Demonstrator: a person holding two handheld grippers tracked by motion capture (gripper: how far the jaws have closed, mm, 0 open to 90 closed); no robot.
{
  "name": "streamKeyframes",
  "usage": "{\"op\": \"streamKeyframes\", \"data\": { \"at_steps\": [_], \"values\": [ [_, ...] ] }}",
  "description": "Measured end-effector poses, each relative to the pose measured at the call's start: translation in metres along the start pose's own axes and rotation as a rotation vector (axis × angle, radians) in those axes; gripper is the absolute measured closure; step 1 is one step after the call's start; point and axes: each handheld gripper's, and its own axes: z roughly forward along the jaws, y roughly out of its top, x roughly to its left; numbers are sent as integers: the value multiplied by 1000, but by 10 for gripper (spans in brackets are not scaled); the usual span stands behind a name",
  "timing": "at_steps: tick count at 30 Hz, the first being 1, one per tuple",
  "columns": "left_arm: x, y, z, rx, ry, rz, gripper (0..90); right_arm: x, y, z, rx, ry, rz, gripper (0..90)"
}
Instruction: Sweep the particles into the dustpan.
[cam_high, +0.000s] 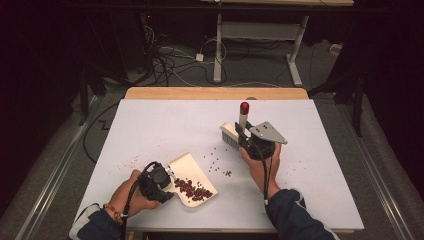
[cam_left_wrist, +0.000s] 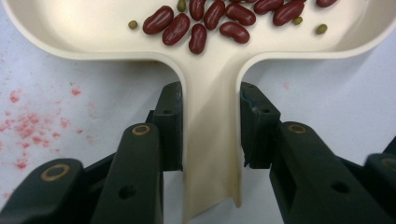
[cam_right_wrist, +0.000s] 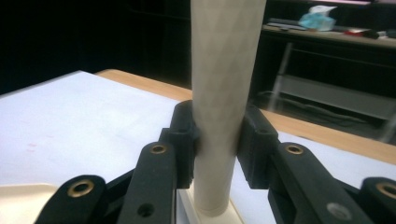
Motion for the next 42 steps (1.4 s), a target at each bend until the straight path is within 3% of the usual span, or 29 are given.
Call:
{"op": "streamKeyframes", "data": {
  "at_steps": [1, 3, 6, 11, 17, 20, 25, 28, 29, 36, 37, 40, 42],
  "values": [
    [0, 0, 0, -1, 1, -2, 641, 5, 0, 1, -4, 9, -31, 708],
    [-1, 2, 0, -2, 4, -4, 642, 14, 0, 2, 1, 54, -33, 706],
    [-3, 3, 1, -3, 7, -11, 641, 28, -3, 0, 14, 85, -44, 698],
    [-4, 7, 2, -7, 2, -29, 641, 42, -5, -11, 16, 130, -21, 694],
    [-6, 9, 2, -6, 3, -39, 641, 56, -3, -26, 21, 216, 27, 701],
    [-6, 9, 3, -7, 3, -43, 641, 65, -2, -31, 31, 274, 30, 701],
    [-7, 10, 3, -9, 5, -44, 641, 74, 2, -37, 25, 330, 40, 709],
    [-8, 10, 3, -8, 6, -44, 641, 71, 3, -36, 3, 319, 17, 709],
    [-8, 10, 3, -7, 6, -42, 641, 69, 3, -37, -1, 323, 43, 709],
    [-7, 10, 3, -9, 4, -41, 641, 39, 16, -50, -56, 314, 64, 708],
    [-7, 10, 3, -9, 4, -41, 641, 34, 17, -54, -56, 302, 78, 708],
    [-8, 9, 2, -4, 5, -31, 641, 19, 20, -65, -35, 288, 53, 708],
    [-8, 8, 1, -2, 6, -24, 641, 10, 18, -73, 12, 291, 39, 708]
  ]
}}
